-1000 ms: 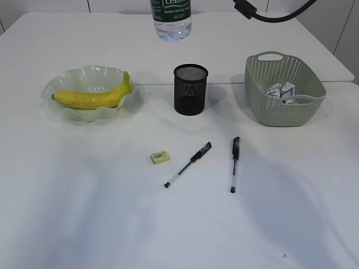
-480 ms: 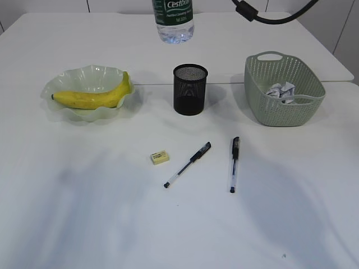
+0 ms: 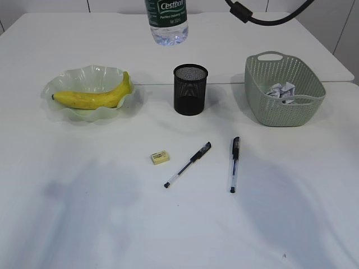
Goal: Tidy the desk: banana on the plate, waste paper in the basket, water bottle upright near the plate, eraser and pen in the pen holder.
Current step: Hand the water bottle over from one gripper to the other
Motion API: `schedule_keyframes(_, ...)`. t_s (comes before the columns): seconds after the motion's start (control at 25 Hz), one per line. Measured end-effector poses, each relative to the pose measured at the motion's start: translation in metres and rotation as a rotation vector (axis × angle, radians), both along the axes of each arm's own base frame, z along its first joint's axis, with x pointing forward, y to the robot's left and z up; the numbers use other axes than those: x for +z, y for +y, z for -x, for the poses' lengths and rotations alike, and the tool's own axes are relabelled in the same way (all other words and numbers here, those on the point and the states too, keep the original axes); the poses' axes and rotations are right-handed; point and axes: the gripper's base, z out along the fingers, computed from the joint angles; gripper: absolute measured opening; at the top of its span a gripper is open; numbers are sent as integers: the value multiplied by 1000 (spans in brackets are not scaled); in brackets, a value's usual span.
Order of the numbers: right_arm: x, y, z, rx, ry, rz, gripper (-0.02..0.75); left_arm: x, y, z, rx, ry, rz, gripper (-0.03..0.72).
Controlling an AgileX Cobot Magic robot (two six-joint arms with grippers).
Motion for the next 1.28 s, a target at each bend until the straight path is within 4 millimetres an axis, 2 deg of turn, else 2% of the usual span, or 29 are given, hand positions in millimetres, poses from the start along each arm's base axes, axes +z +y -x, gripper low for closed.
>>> schedule_keyframes(0.2, 0, 1, 0, 2, -1, 0, 354, 3, 1, -1, 51, -16, 195, 234)
schedule_keyframes(0.36, 0, 2, 1, 4, -1, 0, 354, 1, -4, -4, -19, -16, 111, 234)
schedule_keyframes(0.56, 0, 2, 1, 5, -2, 1, 354, -3, -26, -12, -321, -45, 19, 234)
schedule_keyframes(0.68, 0, 2, 1, 4, -2, 2, 354, -7, -34, -15, -429, -50, 5, 234)
schedule_keyframes(0.96, 0, 2, 1, 6, -2, 3, 354, -22, -29, -28, -452, -21, -121, 234)
schedule_keyframes(1.08, 0, 2, 1, 6, -2, 3, 354, -30, -24, -38, -440, 24, -115, 234)
schedule_keyframes(1.28, 0, 2, 1, 6, -2, 3, 354, -35, -25, -56, -498, 51, -70, 252)
